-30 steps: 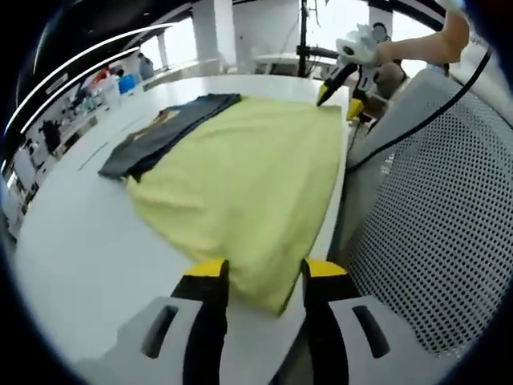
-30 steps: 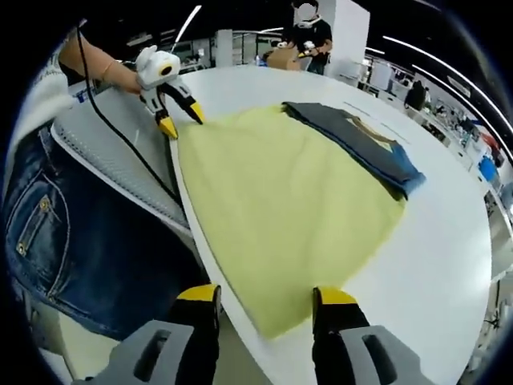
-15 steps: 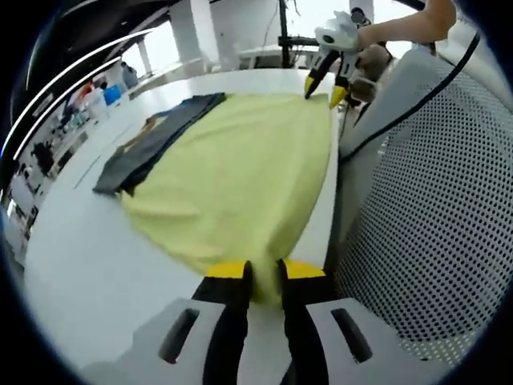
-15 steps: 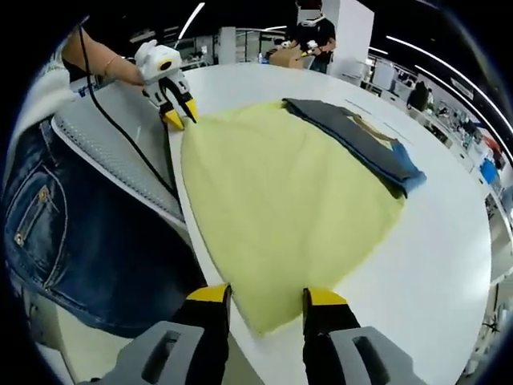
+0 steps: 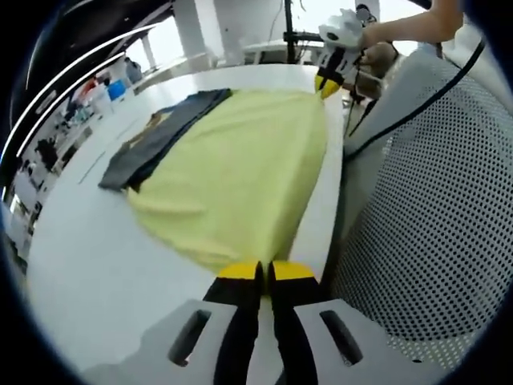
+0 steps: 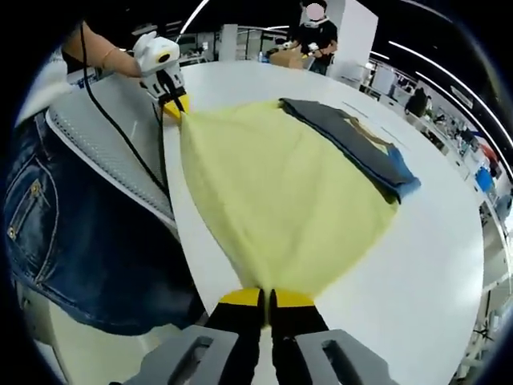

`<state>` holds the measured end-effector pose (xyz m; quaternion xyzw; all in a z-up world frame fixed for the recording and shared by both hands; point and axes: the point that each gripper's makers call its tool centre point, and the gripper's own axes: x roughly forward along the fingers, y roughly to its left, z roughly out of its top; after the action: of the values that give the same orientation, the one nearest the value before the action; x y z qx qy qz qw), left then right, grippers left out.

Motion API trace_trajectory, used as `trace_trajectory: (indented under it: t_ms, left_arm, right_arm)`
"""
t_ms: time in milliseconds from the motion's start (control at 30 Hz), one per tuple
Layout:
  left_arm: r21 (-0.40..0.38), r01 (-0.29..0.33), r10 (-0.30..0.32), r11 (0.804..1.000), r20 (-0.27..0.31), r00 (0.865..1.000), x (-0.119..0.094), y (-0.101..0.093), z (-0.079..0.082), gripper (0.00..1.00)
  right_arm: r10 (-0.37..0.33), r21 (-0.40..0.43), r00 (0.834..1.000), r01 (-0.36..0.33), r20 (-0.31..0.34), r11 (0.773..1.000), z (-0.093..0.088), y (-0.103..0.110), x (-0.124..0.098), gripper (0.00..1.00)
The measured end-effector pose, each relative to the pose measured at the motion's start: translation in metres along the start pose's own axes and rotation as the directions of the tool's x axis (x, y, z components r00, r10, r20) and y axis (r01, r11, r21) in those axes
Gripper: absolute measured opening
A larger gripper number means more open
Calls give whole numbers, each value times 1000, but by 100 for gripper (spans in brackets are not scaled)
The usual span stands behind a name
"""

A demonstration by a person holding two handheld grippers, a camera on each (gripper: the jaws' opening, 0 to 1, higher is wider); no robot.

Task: Fold the garment on the visible template until the final outline fits inside the template.

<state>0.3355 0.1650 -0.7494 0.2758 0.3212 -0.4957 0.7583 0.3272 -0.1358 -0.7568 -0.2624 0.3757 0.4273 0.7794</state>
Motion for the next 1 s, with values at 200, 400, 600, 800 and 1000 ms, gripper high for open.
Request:
trace_trajectory:
  t_ms: [200,400,600,800,1000]
  left_arm:
    - [-18,-2,3,1000,12,1000,-6,-2,4,1]
    - [-39,8,-7,999,10,1000,-11,-8,3,1]
    - [-39,17,-17,999,-11,1000,-17,-15,-1,1]
    - [-63,29,-31,998,-30,999,-21,-21,-5,1]
    - [-66,41,-44,997,-39,998,-26,-29,-10,1]
  right_arm:
    - [-2,19,1000,2,14,1000,3,0,-7,0]
    - [10,31,1000,-10,16,999,4,5,-8,0]
    - [35,55,999,-36,23,998,4,14,-10,0]
    - [57,81,998,-60,29,995,5,23,-13,0]
    - [76,91,997,-78,32,993,6,32,-17,0]
